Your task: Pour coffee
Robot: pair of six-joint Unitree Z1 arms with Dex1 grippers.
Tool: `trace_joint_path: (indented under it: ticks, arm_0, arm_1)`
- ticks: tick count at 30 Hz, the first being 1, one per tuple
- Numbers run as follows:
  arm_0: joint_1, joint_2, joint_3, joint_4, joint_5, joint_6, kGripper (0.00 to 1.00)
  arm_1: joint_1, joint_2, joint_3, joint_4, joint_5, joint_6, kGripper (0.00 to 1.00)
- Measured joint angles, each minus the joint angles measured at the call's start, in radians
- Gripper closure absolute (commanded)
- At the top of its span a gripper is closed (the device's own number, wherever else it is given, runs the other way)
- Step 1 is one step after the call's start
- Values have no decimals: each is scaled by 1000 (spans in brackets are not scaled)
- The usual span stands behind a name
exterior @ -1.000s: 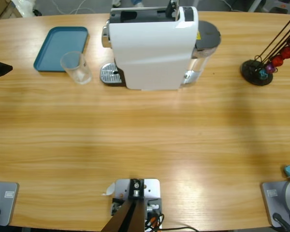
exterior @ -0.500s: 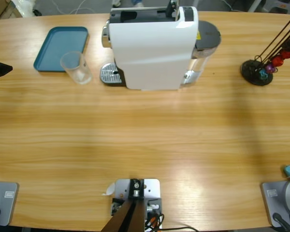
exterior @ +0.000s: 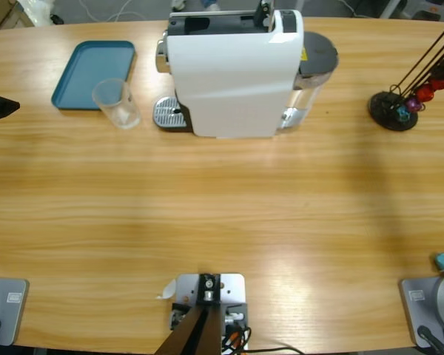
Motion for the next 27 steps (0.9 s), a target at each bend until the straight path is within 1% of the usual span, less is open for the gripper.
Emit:
trace_joint_path:
  ticks: [1,8,10,11,12,13,17,24,25,27]
  arm_0:
    - [0,0,0,0,0,0,281]
    - [0,0,1,0,-1,0,284]
    - [0,0,1,0,-1,0,281]
    - [0,-1,1,0,-1,0,283]
    - [0,-2,1,0,-1,0,284]
    - [0,-4,1,0,-1,0,280]
    - [0,-7,1,0,-1,0,282]
    - [0,-7,3,0,-3,1,282]
    - [0,-7,3,0,-3,1,284]
    - [0,-7,3,0,-3,1,281]
  arm_1:
    - [0,-5,-5,0,0,0,369]
    - [0,-18,-10,0,0,0,380]
    - [0,-18,-10,0,0,0,497]
    - [0,-18,-10,0,0,0,501]
    - [0,-18,-10,0,0,0,553]
    - [0,-18,-10,0,0,0,657]
    - [0,-18,-10,0,0,0,865]
    - [0,-16,-10,-16,0,0,873]
    - [0,-16,-10,-21,0,0,898]
    - [0,-14,-10,-25,0,0,906]
